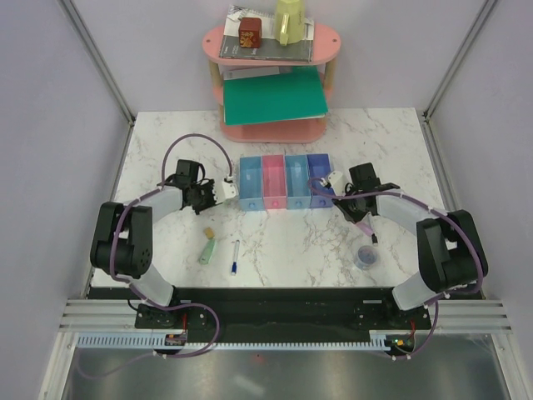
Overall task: Sort the stationery into containers
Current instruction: Pick up the pen from the center of the board.
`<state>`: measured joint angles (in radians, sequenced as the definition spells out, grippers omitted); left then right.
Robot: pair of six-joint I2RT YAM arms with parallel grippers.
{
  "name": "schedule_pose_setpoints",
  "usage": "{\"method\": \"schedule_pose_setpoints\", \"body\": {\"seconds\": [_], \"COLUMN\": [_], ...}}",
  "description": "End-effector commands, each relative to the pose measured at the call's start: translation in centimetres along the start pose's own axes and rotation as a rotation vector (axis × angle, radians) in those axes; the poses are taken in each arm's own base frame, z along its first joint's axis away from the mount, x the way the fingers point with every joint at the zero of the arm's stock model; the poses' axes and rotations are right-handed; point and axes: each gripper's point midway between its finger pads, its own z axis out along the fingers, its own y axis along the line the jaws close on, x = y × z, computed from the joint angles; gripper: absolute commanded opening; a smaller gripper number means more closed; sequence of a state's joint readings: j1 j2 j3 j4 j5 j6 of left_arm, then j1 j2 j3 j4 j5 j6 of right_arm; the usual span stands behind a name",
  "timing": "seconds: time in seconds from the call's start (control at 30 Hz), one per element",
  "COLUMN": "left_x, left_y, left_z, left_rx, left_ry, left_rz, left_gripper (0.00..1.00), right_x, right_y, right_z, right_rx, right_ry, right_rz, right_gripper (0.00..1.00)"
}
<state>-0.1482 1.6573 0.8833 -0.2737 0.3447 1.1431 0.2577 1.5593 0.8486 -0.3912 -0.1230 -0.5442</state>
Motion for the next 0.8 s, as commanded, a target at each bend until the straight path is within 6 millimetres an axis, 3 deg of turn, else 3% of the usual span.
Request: {"method": "schedule_pose_setpoints", "body": {"seconds": [0.0,0.27,0.4,0.5,0.6,0.77], "left_x": [1.2,-3.1,-5.0,-5.5,-4.5,-3.3], "left_y": [-3.0,2.4,3.3,3.1,2.3,0.7], "left_z": [-1.1,-8.1,-10.7,-11.2,-10.4,-8.7], "left_rx": [0.069,-0.164,-0.226,-0.229,-0.204,-0.145], "left_ry": [0.044,-0.008,-0.046,-0.058,-0.032,-0.015], "left_rz": [-0.001,0.228,0.296,0.307,0.333,0.384], "left_gripper": [0.02,0.02,0.02,0.02,0.02,0.3], "right_x": [-1.0,-2.8,-4.1,-5.1,-6.4,-11.4], "right_y": [-0.8,-2.4,-2.7,-2.9,-3.7,-4.9], "right_z": [-1.8,-4.4,-5.6,-6.3,-7.2,-9.6], "right_rx": [0.049,0.122,0.127,0.131,0.15,0.137], "right_ry": [-0.034,-0.093,-0.15,-0.178,-0.214,-0.354], "right_rz": [0.031,0.065,0.107,0.122,0.127,0.153], "right_gripper": [0.0,0.0,0.0,0.0,0.0,0.0]}}
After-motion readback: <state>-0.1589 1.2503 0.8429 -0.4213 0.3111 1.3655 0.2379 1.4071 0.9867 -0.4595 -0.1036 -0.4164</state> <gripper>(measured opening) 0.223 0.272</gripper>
